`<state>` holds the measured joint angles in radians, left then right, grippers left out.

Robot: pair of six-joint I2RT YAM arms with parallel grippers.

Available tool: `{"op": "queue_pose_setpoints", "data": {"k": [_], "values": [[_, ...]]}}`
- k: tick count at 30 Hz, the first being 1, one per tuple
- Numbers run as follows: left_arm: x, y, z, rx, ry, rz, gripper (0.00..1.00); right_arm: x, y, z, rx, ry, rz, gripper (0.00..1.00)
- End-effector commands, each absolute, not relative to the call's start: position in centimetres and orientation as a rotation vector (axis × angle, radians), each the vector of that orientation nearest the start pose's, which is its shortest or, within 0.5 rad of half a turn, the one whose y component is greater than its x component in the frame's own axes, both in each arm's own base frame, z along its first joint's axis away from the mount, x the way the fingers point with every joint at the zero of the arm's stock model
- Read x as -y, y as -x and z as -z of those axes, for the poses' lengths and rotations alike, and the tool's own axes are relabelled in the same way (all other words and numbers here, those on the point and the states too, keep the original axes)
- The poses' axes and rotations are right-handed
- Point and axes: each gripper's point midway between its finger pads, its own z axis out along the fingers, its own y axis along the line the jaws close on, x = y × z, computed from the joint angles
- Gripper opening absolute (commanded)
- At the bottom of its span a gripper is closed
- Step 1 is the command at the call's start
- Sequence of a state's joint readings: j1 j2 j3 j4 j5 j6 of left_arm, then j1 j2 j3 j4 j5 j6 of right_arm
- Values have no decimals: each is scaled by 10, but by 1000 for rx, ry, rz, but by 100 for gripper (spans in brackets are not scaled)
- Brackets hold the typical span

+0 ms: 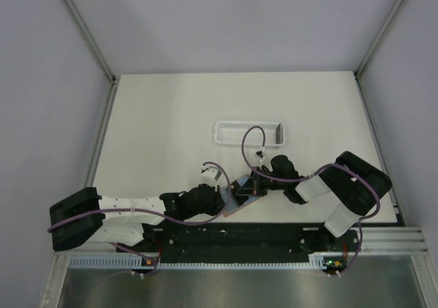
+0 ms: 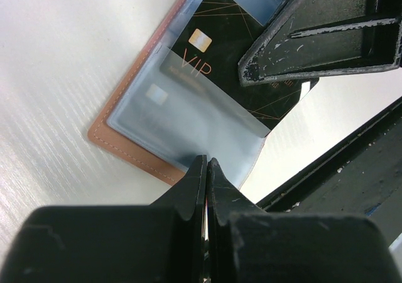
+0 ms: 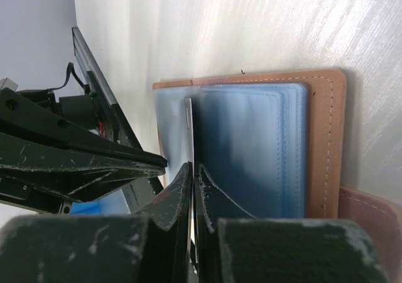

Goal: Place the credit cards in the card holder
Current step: Insert the credit card into the card holder.

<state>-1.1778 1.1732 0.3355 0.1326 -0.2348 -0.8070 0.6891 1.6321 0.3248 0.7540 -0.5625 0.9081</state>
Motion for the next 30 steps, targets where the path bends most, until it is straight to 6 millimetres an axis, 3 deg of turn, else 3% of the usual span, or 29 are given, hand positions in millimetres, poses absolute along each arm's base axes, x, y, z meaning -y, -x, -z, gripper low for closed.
{"op": "queue_pose_setpoints", "data": {"k": [1,16,30], "values": [[260,-124,-21,-2383,-318,699,0,-295,-171,-24,-2421,91,-1456,0],[258,-124,-19,-2388,-312,693,0,-302,-160,-27,-2350,22,-1657,0],[256,-123,-19,-2389,-314,685,0,-303,-174,-32,-2346,28,-1572,0]]}}
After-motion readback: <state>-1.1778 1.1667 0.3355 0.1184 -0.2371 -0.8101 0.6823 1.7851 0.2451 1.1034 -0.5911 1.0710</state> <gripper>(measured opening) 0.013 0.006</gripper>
